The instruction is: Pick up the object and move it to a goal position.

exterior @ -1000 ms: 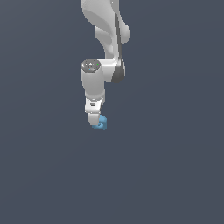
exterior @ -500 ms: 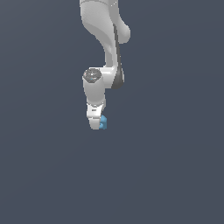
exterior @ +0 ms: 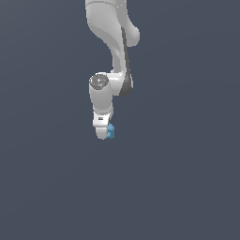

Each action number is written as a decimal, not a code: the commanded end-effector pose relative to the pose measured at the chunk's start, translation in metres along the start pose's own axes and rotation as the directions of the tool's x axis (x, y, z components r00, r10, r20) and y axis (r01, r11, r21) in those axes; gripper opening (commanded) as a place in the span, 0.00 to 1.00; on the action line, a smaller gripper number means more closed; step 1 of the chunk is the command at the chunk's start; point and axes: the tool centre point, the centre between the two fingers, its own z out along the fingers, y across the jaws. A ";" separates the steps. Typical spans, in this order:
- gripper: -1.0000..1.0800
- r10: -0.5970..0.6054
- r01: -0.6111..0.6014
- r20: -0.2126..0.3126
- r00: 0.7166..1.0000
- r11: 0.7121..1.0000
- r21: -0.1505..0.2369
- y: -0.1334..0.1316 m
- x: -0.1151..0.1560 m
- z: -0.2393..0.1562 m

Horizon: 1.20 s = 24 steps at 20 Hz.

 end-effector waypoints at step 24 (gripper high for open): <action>0.00 0.000 0.000 -0.001 1.000 1.000 0.002 0.050 0.075 -0.063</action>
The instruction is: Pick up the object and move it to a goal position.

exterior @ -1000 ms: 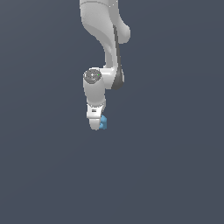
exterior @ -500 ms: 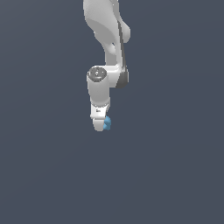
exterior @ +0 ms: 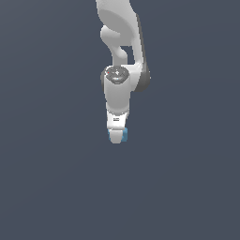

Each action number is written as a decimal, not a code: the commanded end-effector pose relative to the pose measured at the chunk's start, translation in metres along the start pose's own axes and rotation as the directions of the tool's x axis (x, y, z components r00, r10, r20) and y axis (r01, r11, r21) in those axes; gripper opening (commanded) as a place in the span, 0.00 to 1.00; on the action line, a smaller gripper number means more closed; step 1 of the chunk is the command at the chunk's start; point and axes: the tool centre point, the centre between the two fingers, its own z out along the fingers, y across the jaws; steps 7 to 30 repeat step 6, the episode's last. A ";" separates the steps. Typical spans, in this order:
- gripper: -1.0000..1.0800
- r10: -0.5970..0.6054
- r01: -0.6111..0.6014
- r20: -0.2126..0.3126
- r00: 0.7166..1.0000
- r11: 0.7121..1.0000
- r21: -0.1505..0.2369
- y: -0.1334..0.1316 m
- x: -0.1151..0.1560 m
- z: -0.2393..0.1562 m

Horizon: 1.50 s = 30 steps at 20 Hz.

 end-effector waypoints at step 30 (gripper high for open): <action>0.00 0.001 -0.001 0.001 1.000 1.000 0.001 0.009 0.009 -0.008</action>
